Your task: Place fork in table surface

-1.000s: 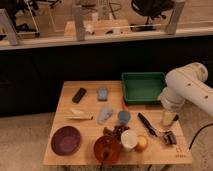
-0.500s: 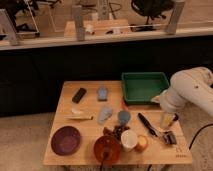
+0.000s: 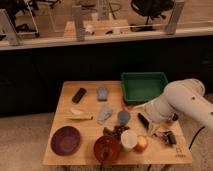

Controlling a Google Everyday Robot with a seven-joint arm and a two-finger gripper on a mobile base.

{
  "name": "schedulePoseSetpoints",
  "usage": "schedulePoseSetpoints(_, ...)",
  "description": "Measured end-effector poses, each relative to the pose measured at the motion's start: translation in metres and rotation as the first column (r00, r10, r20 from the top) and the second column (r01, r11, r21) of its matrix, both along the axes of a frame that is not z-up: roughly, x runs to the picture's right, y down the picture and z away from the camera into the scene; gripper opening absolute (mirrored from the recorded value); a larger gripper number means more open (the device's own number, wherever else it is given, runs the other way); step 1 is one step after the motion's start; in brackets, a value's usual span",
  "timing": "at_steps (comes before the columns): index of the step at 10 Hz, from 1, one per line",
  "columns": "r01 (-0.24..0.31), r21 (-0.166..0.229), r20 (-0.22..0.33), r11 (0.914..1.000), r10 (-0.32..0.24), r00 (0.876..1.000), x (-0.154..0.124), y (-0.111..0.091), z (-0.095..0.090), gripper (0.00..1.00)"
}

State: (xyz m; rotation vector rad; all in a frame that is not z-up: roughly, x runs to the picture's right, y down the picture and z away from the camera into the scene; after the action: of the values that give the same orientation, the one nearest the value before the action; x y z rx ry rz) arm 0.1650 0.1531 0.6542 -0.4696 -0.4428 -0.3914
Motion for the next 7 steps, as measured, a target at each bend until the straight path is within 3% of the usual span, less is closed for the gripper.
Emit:
schedulePoseSetpoints(2, 0.088, 0.017, 0.035, 0.9959, -0.089, 0.995, -0.033, 0.016, 0.001, 0.80)
schedulePoseSetpoints(4, 0.191, 0.017, 0.083, 0.9815, -0.192, 0.978, -0.069, 0.035, 0.000, 0.80)
schedulePoseSetpoints(6, 0.315, 0.017, 0.178, 0.9490, -0.313, 0.933, -0.091, 0.052, -0.010, 0.80)
schedulePoseSetpoints(7, 0.355, 0.016, 0.199, 0.9347, -0.351, 0.915, -0.097, 0.058, -0.014, 0.80)
